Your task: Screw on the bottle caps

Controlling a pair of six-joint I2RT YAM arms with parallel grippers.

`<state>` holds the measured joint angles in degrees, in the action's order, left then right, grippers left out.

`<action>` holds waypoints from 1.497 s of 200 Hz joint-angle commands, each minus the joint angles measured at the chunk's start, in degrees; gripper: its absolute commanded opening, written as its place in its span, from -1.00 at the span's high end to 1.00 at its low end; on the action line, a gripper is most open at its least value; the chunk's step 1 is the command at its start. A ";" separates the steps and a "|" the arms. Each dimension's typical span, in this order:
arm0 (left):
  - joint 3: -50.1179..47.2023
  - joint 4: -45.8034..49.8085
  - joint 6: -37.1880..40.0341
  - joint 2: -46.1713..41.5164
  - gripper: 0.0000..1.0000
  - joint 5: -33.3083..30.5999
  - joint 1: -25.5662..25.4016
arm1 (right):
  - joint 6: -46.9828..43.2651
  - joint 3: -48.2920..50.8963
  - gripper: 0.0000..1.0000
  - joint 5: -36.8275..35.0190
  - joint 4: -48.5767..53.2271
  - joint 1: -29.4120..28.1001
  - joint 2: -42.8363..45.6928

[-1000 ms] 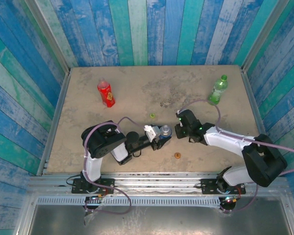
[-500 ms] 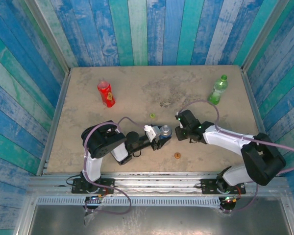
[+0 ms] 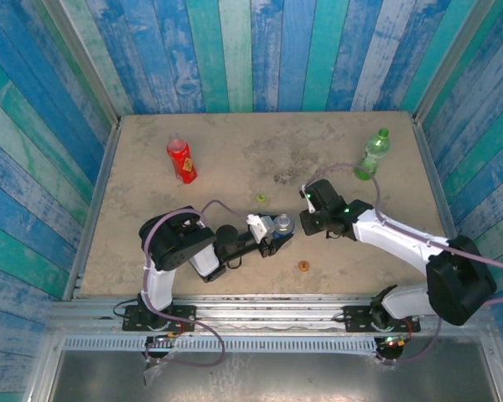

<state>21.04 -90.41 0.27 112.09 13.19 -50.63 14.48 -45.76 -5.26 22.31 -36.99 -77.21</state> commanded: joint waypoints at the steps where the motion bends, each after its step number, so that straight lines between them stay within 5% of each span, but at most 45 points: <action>1: -0.37 1.27 0.52 -1.67 -0.17 0.01 -0.17 | -1.67 -2.66 0.37 2.60 5.17 0.21 2.79; 106: -0.10 1.26 0.46 -1.27 -0.17 0.34 -0.22 | -2.09 -10.93 0.37 5.81 10.28 -5.36 8.39; 299: 0.07 0.92 0.42 -0.92 -0.15 0.05 -0.17 | -5.67 -17.00 0.37 5.35 15.44 -12.85 1.62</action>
<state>21.10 -90.37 0.32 112.09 13.19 -50.63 10.02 -61.39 -0.21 34.35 -48.64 -74.67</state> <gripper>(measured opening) 0.646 0.315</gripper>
